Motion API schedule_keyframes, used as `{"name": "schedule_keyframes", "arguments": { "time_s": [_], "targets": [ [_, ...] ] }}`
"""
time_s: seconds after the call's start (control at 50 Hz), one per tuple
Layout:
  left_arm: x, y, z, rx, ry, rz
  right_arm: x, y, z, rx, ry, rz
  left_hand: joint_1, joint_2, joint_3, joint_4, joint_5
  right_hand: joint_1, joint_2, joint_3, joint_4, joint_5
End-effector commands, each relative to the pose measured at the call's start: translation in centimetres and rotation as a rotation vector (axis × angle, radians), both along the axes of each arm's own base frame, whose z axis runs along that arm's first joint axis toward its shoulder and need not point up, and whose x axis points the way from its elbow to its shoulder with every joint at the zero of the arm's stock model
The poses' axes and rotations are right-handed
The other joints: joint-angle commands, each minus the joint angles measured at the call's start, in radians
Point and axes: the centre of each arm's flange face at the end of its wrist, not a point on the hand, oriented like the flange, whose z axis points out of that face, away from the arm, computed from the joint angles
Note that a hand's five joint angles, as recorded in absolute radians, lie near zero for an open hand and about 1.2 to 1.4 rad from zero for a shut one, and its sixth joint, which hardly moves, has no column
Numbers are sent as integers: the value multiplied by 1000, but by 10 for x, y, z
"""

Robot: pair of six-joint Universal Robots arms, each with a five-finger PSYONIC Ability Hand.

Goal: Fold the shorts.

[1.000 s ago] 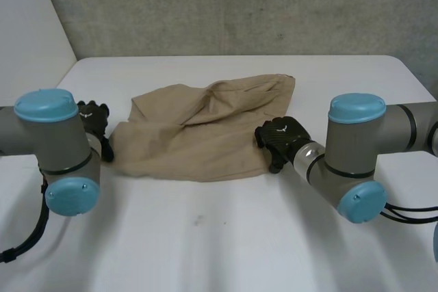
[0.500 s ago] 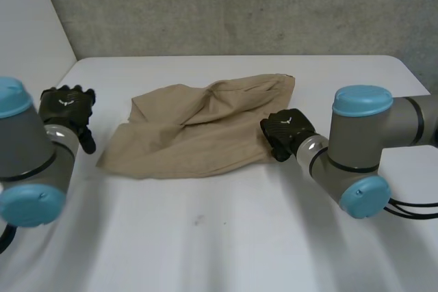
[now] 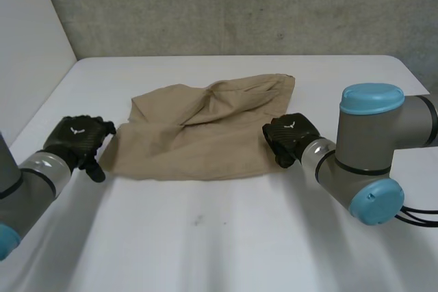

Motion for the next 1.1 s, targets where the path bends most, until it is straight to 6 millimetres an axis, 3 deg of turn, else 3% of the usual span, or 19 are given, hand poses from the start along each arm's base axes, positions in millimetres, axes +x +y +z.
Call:
{"name": "schedule_keyframes", "arguments": {
  "time_s": [0.02,0.34,0.54,0.64,0.66,0.74,0.82,0.88,0.92,1.1],
  "targets": [
    [-1,-8,-24,36,-100,-38,1,3,-2,6,3,8,77,71,72,72,67,342,143,148,154,154],
    [-10,-40,-40,-35,-133,-58,-1,6,-7,22,15,6,230,224,224,225,219,195,-4,2,7,7],
    [-12,-45,-49,-19,-137,-65,-4,4,-7,23,14,-6,251,244,245,245,240,195,-4,2,7,7],
    [-15,-45,-49,-23,-135,-72,-4,3,-7,22,13,-9,784,777,778,778,773,195,-4,2,7,7],
    [-16,-45,-48,-25,-133,-76,-5,3,-8,23,13,-9,997,991,991,992,986,195,-4,2,7,7],
    [-17,-46,-46,-33,-134,-79,-5,3,-5,19,9,-17,1028,1022,1023,1023,1018,154,-44,-39,-33,-34],
    [-21,-43,-44,-27,-132,-91,-7,5,3,13,5,-22,1028,1022,1023,1023,1018,-162,-361,-356,-350,-351],
    [-24,-38,-38,-25,-123,-96,-11,11,15,8,-2,-40,1028,1022,1023,1023,1018,-354,-552,-547,-541,-542],
    [-24,-33,-20,-41,-114,-96,-14,15,20,25,-26,-61,1028,1022,1023,1023,1018,-409,-608,-603,-597,-598],
    [-23,-24,10,-20,5,-54,-16,24,11,86,-52,-65,1028,1022,1023,1023,1018,-392,-591,-586,-580,-580]
  ]
}}
